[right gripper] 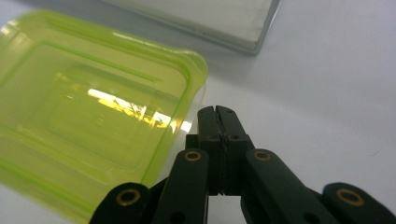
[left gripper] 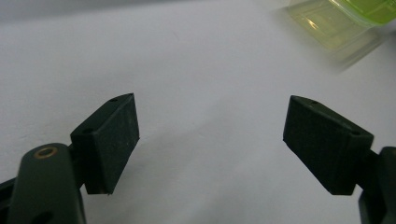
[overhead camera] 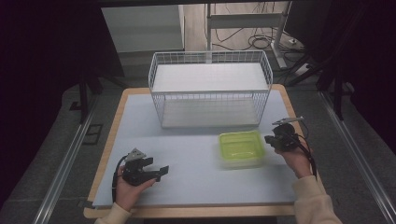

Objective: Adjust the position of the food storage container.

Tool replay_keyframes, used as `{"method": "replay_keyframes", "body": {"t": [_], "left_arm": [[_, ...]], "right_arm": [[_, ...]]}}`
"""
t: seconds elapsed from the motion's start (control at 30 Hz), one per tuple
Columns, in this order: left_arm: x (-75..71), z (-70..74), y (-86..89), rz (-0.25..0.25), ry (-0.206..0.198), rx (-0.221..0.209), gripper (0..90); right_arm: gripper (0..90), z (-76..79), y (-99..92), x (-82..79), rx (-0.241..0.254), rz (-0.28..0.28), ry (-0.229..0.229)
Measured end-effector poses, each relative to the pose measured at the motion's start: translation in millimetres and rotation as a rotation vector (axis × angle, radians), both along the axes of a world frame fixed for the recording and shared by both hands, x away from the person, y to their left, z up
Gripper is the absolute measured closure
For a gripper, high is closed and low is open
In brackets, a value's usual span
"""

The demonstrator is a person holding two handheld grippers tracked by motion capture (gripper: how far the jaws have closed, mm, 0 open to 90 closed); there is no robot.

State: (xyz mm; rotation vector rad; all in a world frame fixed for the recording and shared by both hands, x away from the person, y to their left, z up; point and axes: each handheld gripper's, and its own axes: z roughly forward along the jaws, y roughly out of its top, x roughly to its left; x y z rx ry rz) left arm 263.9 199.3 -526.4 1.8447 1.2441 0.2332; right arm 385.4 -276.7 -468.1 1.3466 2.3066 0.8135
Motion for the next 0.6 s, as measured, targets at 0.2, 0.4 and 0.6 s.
{"method": "replay_keyframes", "body": {"t": [0.2, 0.4, 0.6], "left_arm": [[-0.6, 0.4, -0.5, -0.002, 0.0, 0.003, 18.5], [-0.5, 0.4, -0.3, -0.002, 0.001, 0.003, 18.6], [-0.2, -0.2, -1.0, -0.005, 0.006, 0.004, 18.7]], "right_arm": [[90.0, -4.9, 6.6, 0.1, -0.025, 0.016, 0.006], [90.0, -9.0, 10.4, 1.0, -0.074, 0.009, -0.001], [90.0, -9.3, 11.4, 0.8, -0.081, 0.01, -0.008]]}}
